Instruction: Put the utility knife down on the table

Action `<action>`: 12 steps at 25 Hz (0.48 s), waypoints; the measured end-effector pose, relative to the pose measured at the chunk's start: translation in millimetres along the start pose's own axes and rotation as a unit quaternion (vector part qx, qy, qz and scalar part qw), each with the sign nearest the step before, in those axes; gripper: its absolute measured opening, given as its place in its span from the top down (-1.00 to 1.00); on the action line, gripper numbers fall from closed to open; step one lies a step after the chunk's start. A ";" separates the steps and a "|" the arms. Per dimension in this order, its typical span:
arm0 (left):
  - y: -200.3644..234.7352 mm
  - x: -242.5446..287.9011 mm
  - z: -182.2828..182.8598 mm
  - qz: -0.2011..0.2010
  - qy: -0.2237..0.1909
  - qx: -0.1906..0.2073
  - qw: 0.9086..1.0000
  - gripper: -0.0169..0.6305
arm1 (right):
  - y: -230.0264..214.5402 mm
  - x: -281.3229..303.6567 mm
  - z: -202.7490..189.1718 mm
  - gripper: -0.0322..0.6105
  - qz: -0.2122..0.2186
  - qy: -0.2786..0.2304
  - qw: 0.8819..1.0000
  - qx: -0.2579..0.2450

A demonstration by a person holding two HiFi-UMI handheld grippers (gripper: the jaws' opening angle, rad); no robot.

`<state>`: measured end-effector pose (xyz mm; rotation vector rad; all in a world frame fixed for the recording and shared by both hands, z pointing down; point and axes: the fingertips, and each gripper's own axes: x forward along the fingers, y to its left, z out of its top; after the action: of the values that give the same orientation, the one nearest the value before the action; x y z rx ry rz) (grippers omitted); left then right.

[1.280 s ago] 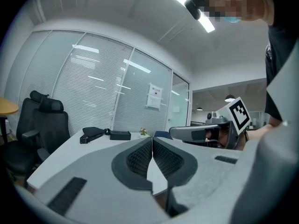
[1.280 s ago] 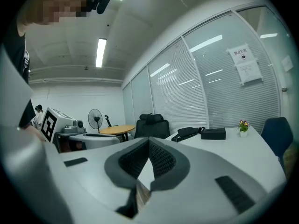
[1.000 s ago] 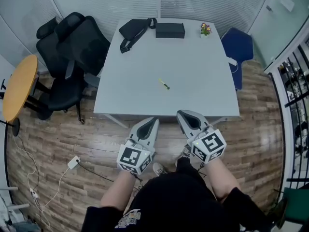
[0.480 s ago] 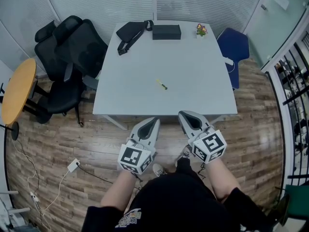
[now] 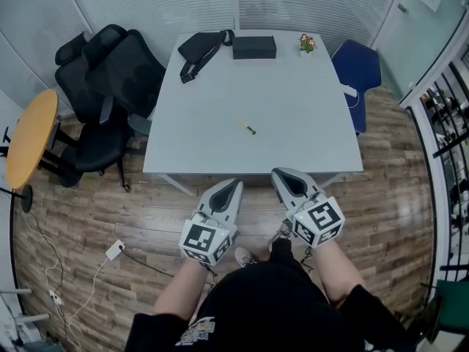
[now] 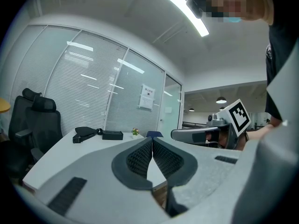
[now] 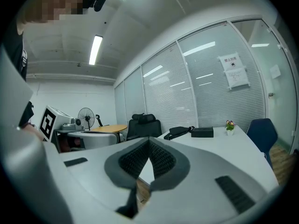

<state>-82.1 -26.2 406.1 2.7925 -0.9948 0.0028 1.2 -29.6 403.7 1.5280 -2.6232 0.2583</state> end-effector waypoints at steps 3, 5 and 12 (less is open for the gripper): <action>0.4 -0.1 0.2 0.000 0.000 -0.001 1.000 0.93 | 0.4 -0.1 0.1 0.89 -0.001 0.000 1.000 0.000; 0.4 0.6 -0.1 -0.001 0.000 -0.001 1.000 0.93 | -0.1 -0.1 0.2 0.89 -0.002 0.001 1.000 0.000; 3.9 -2.0 1.3 -0.003 -0.002 -0.003 1.000 0.93 | 3.0 3.9 0.7 0.89 -0.003 0.003 1.000 0.000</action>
<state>-86.2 -28.2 405.3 2.7918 -0.9859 -0.0061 -3.4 -31.6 403.4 1.5329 -2.6135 0.2612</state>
